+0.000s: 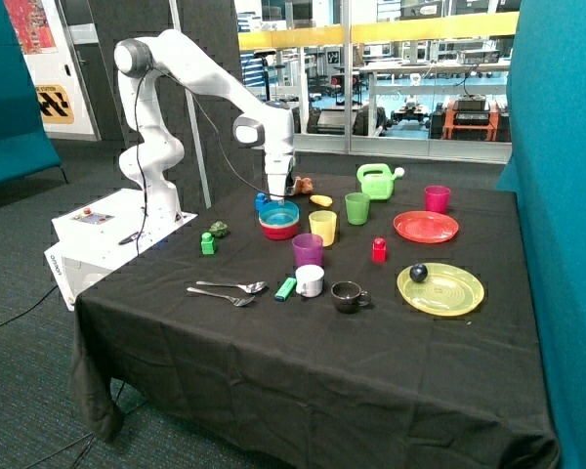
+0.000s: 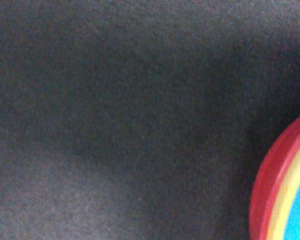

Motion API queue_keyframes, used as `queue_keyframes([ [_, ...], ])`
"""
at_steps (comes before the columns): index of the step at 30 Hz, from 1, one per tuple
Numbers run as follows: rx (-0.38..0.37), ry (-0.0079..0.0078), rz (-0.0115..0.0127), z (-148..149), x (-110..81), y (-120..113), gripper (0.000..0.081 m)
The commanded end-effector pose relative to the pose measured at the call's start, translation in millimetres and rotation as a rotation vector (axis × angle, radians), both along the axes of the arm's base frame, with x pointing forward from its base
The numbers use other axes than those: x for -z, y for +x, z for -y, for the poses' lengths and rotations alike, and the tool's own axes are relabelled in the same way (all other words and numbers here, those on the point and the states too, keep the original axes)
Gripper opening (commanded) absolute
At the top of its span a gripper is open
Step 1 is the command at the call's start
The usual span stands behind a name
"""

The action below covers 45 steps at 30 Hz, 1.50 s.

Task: Stack the bowls

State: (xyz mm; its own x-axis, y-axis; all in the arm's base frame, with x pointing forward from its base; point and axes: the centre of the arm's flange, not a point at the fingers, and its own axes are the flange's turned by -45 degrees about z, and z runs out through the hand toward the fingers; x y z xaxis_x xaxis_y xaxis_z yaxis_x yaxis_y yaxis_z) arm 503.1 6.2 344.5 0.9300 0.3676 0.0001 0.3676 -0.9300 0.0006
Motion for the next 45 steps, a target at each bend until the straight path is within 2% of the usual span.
queue_keyframes([
  [1,-0.001,0.0005,-0.0003,2,-1.0,-3,0.0645],
  [10,-0.001,0.0005,-0.0003,3,-2.9,-4,0.0673],
  [16,0.006,0.0005,-0.0003,5,-7.9,-3,0.0661],
  [33,0.03,0.0005,-0.0003,11,-37.7,-4,0.0567],
  [45,0.022,0.0005,-0.0003,3,-61.7,-18,0.0522],
])
